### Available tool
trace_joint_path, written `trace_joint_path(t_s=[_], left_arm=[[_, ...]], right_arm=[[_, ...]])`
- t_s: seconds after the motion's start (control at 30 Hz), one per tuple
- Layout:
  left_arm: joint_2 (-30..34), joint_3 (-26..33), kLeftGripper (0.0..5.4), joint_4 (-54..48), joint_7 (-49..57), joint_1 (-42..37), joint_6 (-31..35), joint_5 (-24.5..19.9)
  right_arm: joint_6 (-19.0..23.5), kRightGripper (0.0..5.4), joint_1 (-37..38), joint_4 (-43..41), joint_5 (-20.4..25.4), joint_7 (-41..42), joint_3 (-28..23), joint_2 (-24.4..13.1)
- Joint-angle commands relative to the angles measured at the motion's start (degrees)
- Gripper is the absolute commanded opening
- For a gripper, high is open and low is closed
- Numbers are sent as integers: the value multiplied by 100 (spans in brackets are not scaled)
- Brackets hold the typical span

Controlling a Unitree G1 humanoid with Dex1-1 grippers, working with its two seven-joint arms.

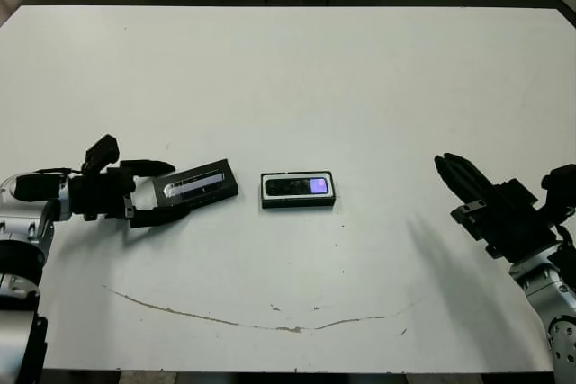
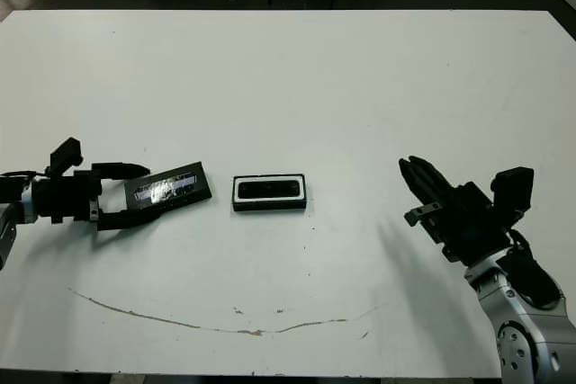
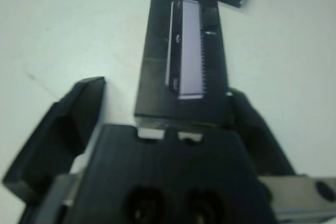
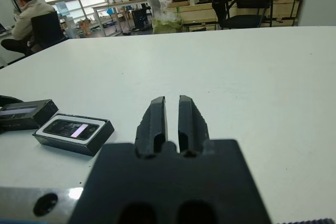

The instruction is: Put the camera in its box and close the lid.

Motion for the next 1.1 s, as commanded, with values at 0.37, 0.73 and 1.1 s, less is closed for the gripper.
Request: trace_joint_path(t_s=[0.37,0.73,1.1], left_arm=[[287,-29,207,-259,-203,190,454,124],[292,365,207,-1148,-38,21,1060,-317],[-568,610,207,-3611,1898,897,819,-696]], right_arm=[[76,0,47,58,7,-97,-2,55],[-86,0,45,236,-51,-15,57,77],[-160,0,83,269,-125,-4,110,73]])
